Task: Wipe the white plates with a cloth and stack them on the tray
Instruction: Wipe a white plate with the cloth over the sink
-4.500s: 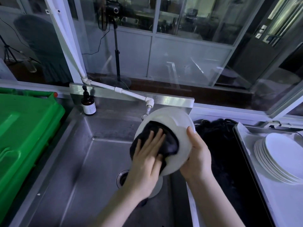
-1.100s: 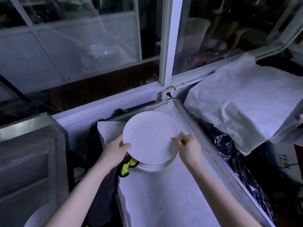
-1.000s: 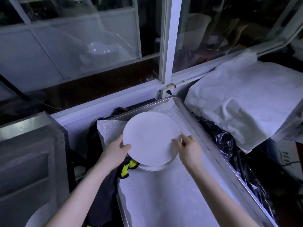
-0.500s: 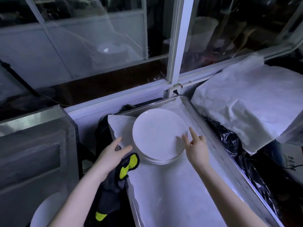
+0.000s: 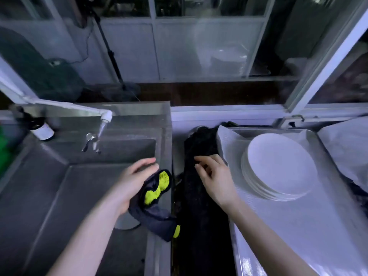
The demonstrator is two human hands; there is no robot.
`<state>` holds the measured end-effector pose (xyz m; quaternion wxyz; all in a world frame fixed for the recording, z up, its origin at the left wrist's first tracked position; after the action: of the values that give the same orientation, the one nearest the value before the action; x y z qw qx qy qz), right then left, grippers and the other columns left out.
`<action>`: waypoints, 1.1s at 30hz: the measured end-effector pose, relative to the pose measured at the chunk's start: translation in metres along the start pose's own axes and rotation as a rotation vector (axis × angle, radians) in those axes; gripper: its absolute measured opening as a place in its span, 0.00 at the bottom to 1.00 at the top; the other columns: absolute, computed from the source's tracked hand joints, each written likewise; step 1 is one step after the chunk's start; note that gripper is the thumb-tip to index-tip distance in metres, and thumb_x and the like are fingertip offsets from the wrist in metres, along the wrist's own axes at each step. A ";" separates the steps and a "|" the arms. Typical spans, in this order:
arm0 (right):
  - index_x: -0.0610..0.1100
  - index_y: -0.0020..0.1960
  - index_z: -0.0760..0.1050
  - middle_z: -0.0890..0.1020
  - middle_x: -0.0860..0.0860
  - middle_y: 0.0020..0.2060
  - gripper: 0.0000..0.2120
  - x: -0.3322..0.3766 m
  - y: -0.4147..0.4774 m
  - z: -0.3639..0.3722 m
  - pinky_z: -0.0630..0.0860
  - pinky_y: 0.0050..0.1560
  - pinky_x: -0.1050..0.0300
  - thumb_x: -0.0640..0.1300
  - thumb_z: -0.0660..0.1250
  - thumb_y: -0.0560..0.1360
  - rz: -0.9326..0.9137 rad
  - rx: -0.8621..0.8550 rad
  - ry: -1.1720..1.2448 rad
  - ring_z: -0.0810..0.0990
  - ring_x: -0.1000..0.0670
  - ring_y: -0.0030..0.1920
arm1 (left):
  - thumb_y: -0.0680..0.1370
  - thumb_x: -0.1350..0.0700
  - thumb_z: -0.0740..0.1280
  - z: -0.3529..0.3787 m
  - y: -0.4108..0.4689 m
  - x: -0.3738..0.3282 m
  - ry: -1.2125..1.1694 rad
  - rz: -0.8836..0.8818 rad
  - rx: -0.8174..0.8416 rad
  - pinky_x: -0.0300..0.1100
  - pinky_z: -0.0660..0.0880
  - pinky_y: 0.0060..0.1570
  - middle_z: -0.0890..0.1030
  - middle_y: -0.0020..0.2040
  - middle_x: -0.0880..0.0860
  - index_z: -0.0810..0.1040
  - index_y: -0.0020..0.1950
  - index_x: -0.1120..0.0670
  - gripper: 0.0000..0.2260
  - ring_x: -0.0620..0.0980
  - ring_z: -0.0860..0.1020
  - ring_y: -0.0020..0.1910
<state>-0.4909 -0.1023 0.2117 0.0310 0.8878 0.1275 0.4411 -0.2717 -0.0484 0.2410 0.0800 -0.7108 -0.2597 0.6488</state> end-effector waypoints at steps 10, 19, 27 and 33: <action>0.43 0.64 0.79 0.79 0.47 0.56 0.13 0.057 -0.007 0.176 0.70 0.51 0.67 0.41 0.65 0.81 0.146 0.411 -0.033 0.81 0.48 0.52 | 0.75 0.52 0.73 -0.164 0.024 0.077 -0.269 -0.245 -0.180 0.41 0.77 0.43 0.87 0.43 0.49 0.84 0.49 0.52 0.06 0.44 0.84 0.39; 0.47 0.68 0.76 0.79 0.45 0.61 0.16 0.019 -0.025 0.319 0.75 0.60 0.56 0.46 0.65 0.81 0.569 0.585 -0.044 0.79 0.46 0.60 | 0.76 0.55 0.73 -0.233 0.108 0.206 -0.284 -0.591 -0.196 0.55 0.74 0.65 0.82 0.46 0.57 0.81 0.44 0.53 0.03 0.56 0.79 0.52; 0.46 0.79 0.60 0.73 0.43 0.71 0.28 -0.052 -0.026 0.400 0.73 0.54 0.55 0.45 0.63 0.82 0.821 0.612 -0.100 0.75 0.41 0.66 | 0.73 0.65 0.71 -0.241 0.198 0.319 -0.121 -0.568 -0.238 0.40 0.77 0.38 0.79 0.50 0.53 0.76 0.54 0.51 0.13 0.49 0.79 0.43; 0.43 0.75 0.64 0.72 0.43 0.71 0.25 -0.098 -0.024 0.427 0.73 0.64 0.49 0.42 0.65 0.80 0.979 0.508 -0.071 0.74 0.40 0.67 | 0.65 0.56 0.71 -0.230 0.225 0.371 0.172 -0.514 -0.085 0.55 0.77 0.58 0.80 0.53 0.48 0.73 0.65 0.45 0.28 0.56 0.79 0.55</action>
<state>-0.2144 -0.0799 -0.1284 -0.3887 0.8373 -0.1989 0.3291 0.0183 -0.0135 -0.1532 0.2338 -0.6767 -0.4508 0.5331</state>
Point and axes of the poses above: each hand's wrist, its own y-axis towards the middle knuckle, its own z-axis out of the palm, x = y × z, the point moved 2 cm from there along y, towards the middle knuckle
